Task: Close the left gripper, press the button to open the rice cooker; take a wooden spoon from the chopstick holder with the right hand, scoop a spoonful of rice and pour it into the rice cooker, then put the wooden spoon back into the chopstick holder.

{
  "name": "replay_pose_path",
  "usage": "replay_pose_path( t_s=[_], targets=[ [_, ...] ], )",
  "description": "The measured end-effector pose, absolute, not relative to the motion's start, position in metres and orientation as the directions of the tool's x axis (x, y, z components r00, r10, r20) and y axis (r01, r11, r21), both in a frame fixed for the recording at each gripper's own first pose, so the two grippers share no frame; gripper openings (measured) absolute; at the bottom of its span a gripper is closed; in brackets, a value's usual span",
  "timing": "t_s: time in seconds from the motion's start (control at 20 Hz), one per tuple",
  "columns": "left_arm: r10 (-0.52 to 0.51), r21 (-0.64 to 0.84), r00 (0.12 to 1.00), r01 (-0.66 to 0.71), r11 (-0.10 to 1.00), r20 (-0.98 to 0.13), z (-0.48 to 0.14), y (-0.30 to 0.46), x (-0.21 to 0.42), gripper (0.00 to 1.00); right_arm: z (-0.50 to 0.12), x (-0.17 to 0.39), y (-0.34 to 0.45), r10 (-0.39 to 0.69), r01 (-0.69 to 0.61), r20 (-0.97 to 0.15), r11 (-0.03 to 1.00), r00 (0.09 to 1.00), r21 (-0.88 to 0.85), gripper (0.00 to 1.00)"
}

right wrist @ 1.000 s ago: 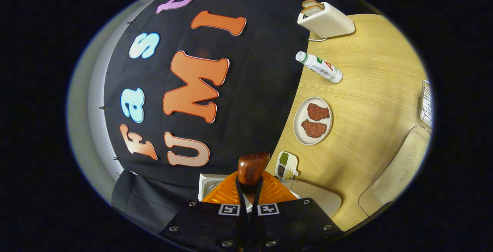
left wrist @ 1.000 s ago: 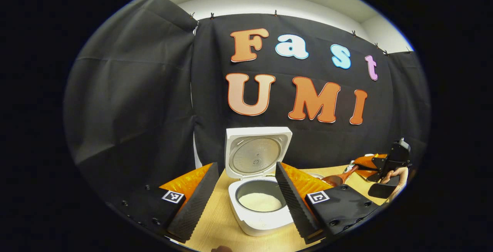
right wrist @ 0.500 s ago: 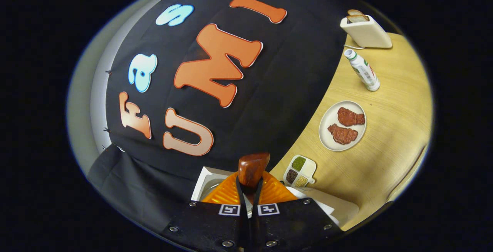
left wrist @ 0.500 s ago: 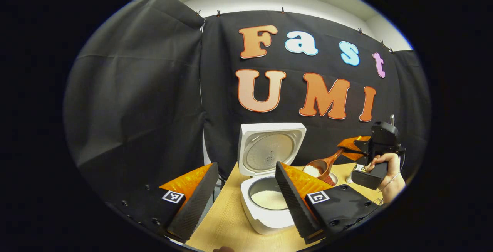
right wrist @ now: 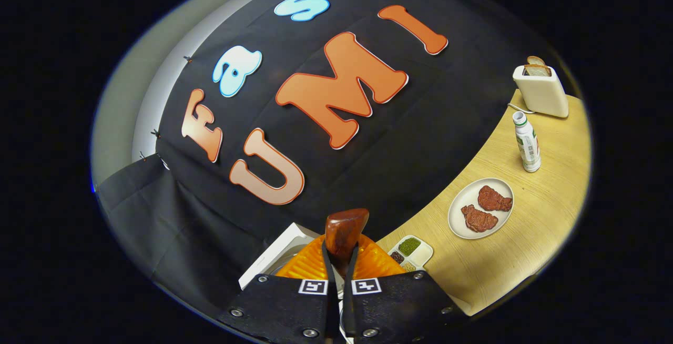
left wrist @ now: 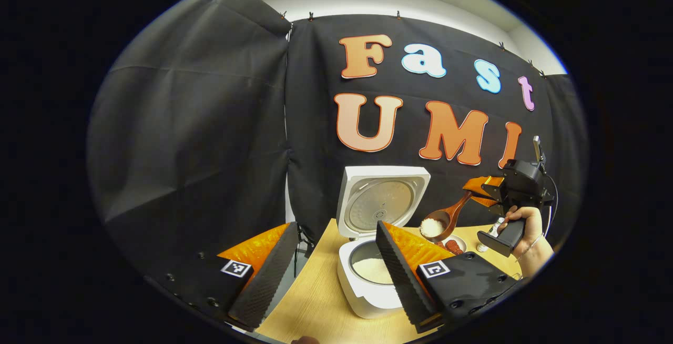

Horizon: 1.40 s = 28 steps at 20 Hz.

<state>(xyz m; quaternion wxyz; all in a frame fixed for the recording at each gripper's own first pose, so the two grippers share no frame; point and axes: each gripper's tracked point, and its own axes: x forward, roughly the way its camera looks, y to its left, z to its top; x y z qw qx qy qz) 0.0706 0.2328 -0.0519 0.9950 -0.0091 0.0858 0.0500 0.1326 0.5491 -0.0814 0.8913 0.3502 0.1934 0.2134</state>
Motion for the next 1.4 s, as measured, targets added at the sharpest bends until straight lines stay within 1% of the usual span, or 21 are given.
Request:
replay_pose_path(
  t_s=[0.4,0.6,0.85,1.25,1.4],
  targets=[
    [0.101,0.012,0.980,-0.100,0.995,-0.174,-0.053,0.235,0.071,1.00,-0.073,0.116,0.571,0.550,-0.376,-0.161,0.728,0.819,0.573,0.02],
    [0.100,0.001,0.978,-0.101,0.995,-0.182,-0.057,0.235,0.069,1.00,-0.068,0.106,0.584,0.587,-0.428,-0.154,0.722,0.795,0.543,0.02],
    [0.108,0.000,0.977,-0.109,0.994,-0.183,-0.057,0.237,0.069,1.00,-0.065,0.098,0.599,0.625,-0.509,-0.139,0.728,0.769,0.459,0.02],
    [0.115,-0.003,0.975,-0.117,0.993,-0.192,-0.061,0.238,0.069,1.00,-0.062,0.089,0.608,0.642,-0.582,-0.118,0.746,0.757,0.324,0.02],
    [0.123,-0.001,0.973,-0.125,0.992,-0.195,-0.062,0.241,0.068,1.00,-0.068,0.086,0.610,0.646,-0.600,-0.126,0.753,0.753,0.271,0.02]
  ],
)
